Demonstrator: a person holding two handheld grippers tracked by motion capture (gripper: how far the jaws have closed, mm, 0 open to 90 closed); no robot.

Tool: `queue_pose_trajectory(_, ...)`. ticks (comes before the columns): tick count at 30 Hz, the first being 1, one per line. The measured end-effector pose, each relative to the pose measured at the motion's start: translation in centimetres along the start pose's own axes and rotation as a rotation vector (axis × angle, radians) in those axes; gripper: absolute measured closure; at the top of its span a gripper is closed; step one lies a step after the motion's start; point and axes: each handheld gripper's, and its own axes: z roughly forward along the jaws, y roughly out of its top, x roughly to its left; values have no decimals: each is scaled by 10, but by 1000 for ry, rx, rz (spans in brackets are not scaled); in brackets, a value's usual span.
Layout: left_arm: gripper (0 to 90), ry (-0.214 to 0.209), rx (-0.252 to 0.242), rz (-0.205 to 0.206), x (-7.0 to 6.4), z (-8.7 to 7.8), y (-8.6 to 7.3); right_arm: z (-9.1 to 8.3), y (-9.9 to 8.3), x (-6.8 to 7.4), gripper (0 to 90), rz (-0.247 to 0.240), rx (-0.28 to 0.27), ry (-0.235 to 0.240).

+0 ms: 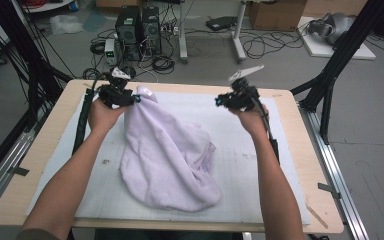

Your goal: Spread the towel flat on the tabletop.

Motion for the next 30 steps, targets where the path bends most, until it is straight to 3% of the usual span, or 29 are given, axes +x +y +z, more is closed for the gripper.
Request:
queue_pose_trajectory(2, 535, -49, 31, -15, -2, 11, -21, 19, -21, 11, 627, -18, 40, 53)
queue_pose_trajectory(4, 534, -77, 64, -13, -6, 17, -40, 38, -42, 20, 532, 12, 73, 158)
queue_pose_trajectory(8, 527, -113, 104, -10, -14, 24, -69, 63, -69, 32, 452, 47, 87, 203)
queue_pose_trajectory(12, 557, -131, 126, 7, -19, 29, -85, 73, -68, 29, 453, 82, 36, 196)
queue_pose_trajectory(14, 607, -127, 118, 13, -19, 30, -83, 79, -66, 25, 478, 111, 2, 183)
queue_pose_trajectory(15, 680, -130, 116, 19, -20, 30, -83, 85, -66, 23, 489, 128, -5, 182)
queue_pose_trajectory(17, 768, -136, 112, 23, -22, 31, -83, 97, -68, 21, 545, 142, 39, 175)
queue_pose_trajectory(18, 828, -139, 117, 32, -22, 30, -83, 103, -69, 19, 573, 168, 77, 197)
queue_pose_trajectory(20, 860, -137, 117, 40, -25, 30, -83, 110, -69, 20, 739, 178, 112, 226)
queue_pose_trajectory(21, 867, -134, 120, 49, -25, 30, -82, 111, -67, 22, 790, 148, 121, 238)
queue_pose_trajectory(23, 871, -129, 122, 52, -26, 29, -82, 108, -61, 29, 812, 86, 139, 218)
queue_pose_trajectory(28, 875, -126, 124, 55, -27, 29, -82, 81, -38, 32, 811, 23, 98, 160)
queue_pose_trajectory(30, 876, -122, 121, 55, -27, 28, -81, 71, -28, 30, 810, 8, 113, 140)
